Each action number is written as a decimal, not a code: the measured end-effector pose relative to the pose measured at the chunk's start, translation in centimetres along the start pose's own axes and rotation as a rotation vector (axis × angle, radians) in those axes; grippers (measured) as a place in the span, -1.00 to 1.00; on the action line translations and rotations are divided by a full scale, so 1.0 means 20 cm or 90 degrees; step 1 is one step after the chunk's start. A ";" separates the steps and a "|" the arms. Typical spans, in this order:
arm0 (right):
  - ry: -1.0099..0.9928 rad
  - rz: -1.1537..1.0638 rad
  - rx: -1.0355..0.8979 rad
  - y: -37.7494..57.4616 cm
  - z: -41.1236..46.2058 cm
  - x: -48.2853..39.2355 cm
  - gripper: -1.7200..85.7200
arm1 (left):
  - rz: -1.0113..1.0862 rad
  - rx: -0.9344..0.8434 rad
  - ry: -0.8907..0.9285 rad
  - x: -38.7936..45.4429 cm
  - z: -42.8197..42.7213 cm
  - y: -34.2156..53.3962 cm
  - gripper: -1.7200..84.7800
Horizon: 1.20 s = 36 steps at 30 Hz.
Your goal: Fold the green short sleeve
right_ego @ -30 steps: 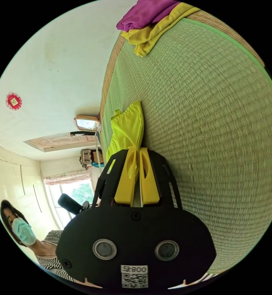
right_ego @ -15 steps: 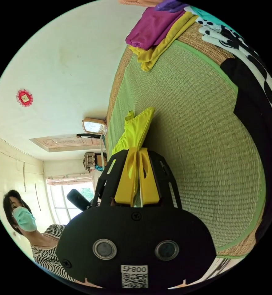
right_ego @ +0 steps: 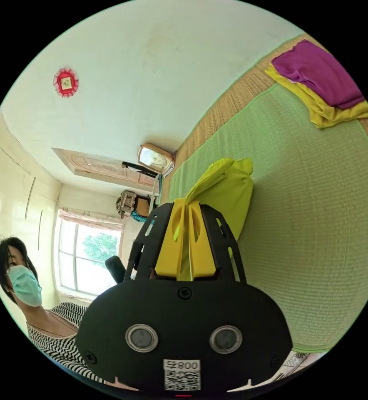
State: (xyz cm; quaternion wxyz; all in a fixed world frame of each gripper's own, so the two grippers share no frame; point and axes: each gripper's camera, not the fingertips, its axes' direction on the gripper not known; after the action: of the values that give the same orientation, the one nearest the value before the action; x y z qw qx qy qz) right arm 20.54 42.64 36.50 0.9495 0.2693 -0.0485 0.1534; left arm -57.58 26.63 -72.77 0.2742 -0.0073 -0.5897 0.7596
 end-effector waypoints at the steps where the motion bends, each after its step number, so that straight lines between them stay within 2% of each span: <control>1: -0.003 -0.009 -0.008 -0.01 0.12 -0.04 -0.95 | -0.018 0.023 -0.007 -0.05 -0.12 0.03 -0.94; 8: 0.019 -0.044 -0.084 0.00 0.89 -0.15 -0.95 | -0.146 0.135 -0.030 -0.39 -0.74 0.28 -0.94; 13: 0.087 -0.059 -0.157 0.06 1.53 -0.14 -0.95 | -0.227 0.180 -0.034 -0.60 -1.03 0.45 -0.94; 19: 0.155 -0.092 -0.221 0.13 2.11 -0.11 -0.95 | -0.319 0.242 -0.010 -0.82 -1.32 0.64 -0.94; 28: 0.239 -0.097 -0.285 0.18 2.72 0.10 -0.94 | -0.419 0.267 0.044 -1.07 -1.56 0.81 -0.94; 36: 0.293 -0.129 -0.328 0.20 3.07 0.25 -0.92 | -0.446 0.281 0.069 -1.16 -1.73 0.88 -0.94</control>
State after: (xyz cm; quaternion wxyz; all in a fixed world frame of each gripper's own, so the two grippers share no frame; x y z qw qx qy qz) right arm 23.32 14.96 91.52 0.9827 -0.0171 0.1564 0.0976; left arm -33.42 44.94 -106.44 0.5420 0.2126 -0.3645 0.7268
